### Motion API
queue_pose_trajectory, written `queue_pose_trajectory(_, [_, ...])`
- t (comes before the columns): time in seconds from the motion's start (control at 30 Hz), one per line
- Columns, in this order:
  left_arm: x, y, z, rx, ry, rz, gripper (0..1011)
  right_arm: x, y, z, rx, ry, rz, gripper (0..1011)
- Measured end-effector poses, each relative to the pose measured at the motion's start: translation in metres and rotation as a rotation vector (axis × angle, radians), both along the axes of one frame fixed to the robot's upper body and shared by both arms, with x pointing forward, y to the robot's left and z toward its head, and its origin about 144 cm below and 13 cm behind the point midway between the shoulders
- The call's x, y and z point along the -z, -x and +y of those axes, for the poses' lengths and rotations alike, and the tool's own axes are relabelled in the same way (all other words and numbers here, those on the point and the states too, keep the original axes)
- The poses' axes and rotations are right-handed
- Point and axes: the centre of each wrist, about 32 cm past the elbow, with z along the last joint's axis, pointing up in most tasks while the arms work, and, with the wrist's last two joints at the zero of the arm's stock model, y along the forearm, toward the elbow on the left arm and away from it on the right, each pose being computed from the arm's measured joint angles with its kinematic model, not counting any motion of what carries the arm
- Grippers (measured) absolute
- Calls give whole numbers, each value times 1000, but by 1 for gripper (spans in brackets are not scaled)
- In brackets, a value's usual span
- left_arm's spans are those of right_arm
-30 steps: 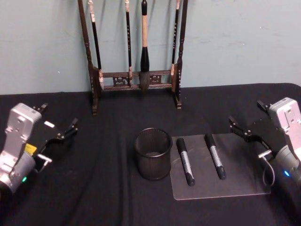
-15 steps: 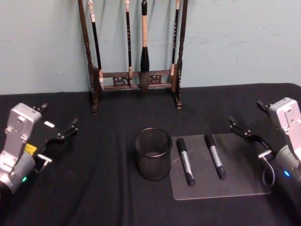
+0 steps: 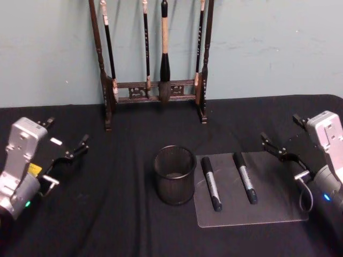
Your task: Pick up the water-based marker from the table and place it into the pen holder.
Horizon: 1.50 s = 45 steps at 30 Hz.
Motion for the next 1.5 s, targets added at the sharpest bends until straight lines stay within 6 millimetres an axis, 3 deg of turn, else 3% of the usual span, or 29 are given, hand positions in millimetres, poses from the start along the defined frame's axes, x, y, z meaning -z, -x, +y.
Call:
queue_pose_trajectory(0.57, [0,0,0,0,0,0,1001,-3,-1,0,-1,-14,10,1002])
queue_pose_trajectory(1.5, [0,0,0,0,0,0,1001,-46,-12,21,-52,-130,243,1002])
